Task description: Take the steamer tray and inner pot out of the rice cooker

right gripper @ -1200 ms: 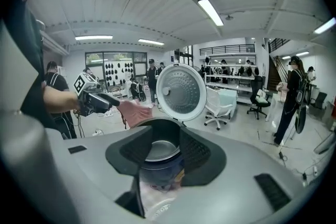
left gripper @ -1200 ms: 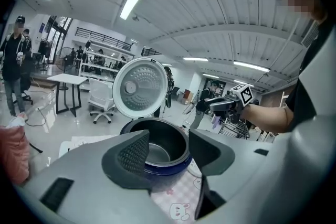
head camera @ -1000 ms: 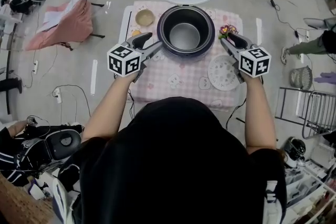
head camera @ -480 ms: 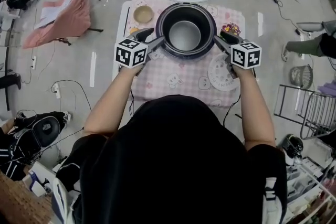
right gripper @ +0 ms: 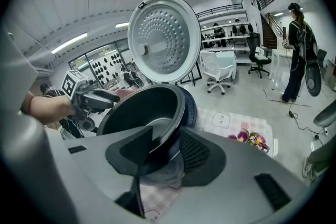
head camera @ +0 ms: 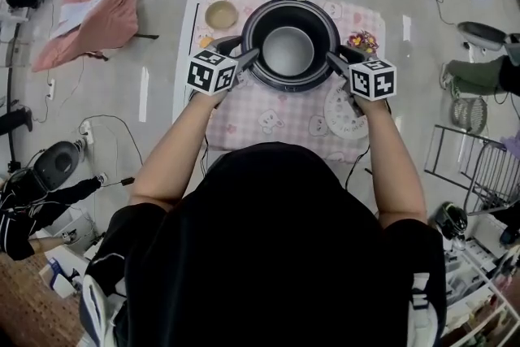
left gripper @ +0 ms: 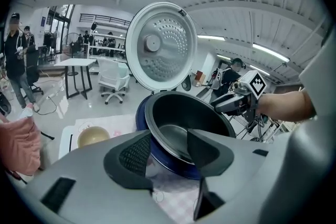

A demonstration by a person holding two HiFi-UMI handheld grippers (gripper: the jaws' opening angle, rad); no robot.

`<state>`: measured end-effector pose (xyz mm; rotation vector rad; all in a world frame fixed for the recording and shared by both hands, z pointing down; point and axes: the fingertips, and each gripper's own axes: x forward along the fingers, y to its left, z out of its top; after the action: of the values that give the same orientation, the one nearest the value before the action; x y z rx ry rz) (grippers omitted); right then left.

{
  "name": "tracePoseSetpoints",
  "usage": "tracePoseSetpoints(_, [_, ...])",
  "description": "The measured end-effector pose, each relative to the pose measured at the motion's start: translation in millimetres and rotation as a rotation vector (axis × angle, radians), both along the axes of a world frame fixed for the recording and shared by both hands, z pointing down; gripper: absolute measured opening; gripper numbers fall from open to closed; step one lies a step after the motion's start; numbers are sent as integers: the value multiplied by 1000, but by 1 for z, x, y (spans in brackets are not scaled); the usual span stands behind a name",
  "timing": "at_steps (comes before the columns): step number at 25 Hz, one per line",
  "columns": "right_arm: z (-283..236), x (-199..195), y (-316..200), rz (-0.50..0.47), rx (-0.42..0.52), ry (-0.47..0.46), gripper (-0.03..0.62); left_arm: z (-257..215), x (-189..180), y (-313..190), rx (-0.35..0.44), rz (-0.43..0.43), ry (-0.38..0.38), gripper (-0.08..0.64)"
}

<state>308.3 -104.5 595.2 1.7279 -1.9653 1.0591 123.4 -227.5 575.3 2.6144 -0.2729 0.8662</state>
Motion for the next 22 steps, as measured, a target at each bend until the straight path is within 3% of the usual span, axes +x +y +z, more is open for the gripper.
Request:
tracePoseSetpoints(8, [2,-3,-7,13,-1,-3,169,6,9,-3,-24,5,-3,229])
tracePoseSetpoints(12, [2,-4,-9,63,14,-61,169,6,8,-7,-64,-36,30,219])
tracePoseSetpoints(17, [1,-4,-8,132,52,-181,144,4,9,-10,-188,-132,122,211])
tracePoseSetpoints(22, [-5,-3,-11,180,65,-276,120,2,3,-14,-305,-208,213,159])
